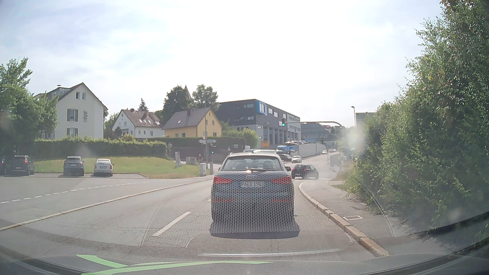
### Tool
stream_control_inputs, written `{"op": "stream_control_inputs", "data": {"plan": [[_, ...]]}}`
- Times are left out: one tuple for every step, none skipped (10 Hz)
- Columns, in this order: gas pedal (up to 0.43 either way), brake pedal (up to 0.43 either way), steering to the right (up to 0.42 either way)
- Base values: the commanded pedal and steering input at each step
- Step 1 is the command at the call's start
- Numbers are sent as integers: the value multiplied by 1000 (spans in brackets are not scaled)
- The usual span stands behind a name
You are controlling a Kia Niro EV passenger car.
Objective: Follow the waypoints while adhering to traffic rules and regulations
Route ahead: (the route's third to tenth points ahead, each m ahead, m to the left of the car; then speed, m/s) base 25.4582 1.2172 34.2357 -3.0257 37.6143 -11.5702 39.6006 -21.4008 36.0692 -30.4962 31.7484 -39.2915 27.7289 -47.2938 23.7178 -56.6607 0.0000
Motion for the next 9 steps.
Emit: {"op": "stream_control_inputs", "data": {"plan": [[0,293,40],[0,238,40],[0,146,40],[0,30,40],[0,0,40],[0,0,40],[0,0,40],[0,0,40],[0,0,40]]}}
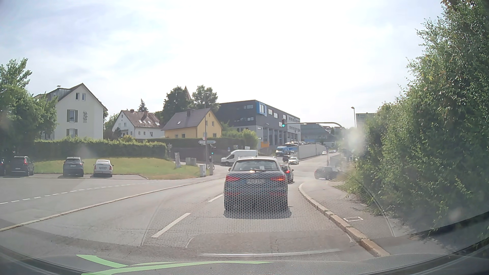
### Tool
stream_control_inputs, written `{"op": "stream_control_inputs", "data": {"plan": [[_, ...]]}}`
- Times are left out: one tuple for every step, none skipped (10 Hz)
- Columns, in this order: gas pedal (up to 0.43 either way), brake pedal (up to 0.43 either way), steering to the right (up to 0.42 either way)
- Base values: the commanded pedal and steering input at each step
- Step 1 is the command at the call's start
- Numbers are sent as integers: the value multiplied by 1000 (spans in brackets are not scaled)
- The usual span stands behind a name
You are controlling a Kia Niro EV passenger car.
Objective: Follow the waypoints while adhering to traffic rules and regulations
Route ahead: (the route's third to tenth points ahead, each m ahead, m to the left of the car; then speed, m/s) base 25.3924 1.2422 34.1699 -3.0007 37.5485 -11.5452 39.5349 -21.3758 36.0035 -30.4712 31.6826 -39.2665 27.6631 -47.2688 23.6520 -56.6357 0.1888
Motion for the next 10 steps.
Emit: {"op": "stream_control_inputs", "data": {"plan": [[0,0,40],[0,0,40],[0,0,40],[39,0,40],[87,0,40],[110,0,38],[118,0,34],[118,0,32],[130,0,30],[130,0,29]]}}
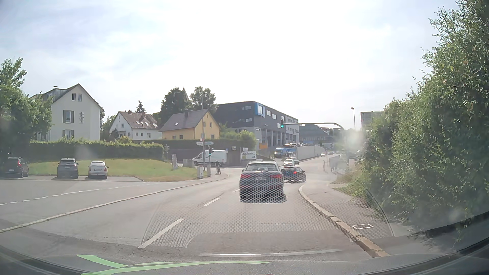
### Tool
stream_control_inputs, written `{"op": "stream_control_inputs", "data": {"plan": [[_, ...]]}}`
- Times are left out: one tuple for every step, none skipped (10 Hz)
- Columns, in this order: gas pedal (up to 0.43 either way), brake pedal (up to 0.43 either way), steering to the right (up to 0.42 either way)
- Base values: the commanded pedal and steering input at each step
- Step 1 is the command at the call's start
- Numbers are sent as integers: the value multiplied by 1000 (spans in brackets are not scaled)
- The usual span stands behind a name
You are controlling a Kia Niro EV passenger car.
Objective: Follow the waypoints while adhering to traffic rules and regulations
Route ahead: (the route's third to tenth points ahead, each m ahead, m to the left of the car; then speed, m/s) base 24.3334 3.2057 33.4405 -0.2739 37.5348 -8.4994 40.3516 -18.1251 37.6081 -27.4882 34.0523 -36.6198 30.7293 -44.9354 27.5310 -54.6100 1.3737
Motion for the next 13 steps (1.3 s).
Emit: {"op": "stream_control_inputs", "data": {"plan": [[130,0,28],[138,0,25],[138,0,22],[138,0,20],[150,0,18],[150,0,16],[150,0,15],[150,0,14],[150,0,14],[150,0,13],[150,0,11],[157,0,10],[157,0,10]]}}
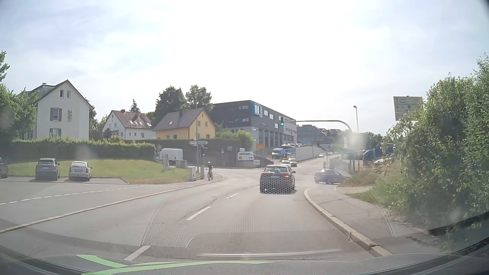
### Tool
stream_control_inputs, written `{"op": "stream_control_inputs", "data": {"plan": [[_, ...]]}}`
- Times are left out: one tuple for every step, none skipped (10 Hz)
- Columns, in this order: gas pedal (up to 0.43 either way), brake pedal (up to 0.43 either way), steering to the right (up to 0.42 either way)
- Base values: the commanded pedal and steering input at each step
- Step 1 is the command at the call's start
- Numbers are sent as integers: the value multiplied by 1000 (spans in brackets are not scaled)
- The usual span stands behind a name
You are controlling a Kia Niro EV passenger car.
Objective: Follow the waypoints while adhering to traffic rules and regulations
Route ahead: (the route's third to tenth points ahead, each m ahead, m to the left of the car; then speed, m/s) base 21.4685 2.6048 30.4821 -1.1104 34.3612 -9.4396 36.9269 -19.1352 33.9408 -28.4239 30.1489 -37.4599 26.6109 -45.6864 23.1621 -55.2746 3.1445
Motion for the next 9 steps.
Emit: {"op": "stream_control_inputs", "data": {"plan": [[157,0,10],[157,0,10],[157,0,10],[157,0,9],[157,0,9],[157,0,9],[157,0,9],[169,0,8],[169,0,8]]}}
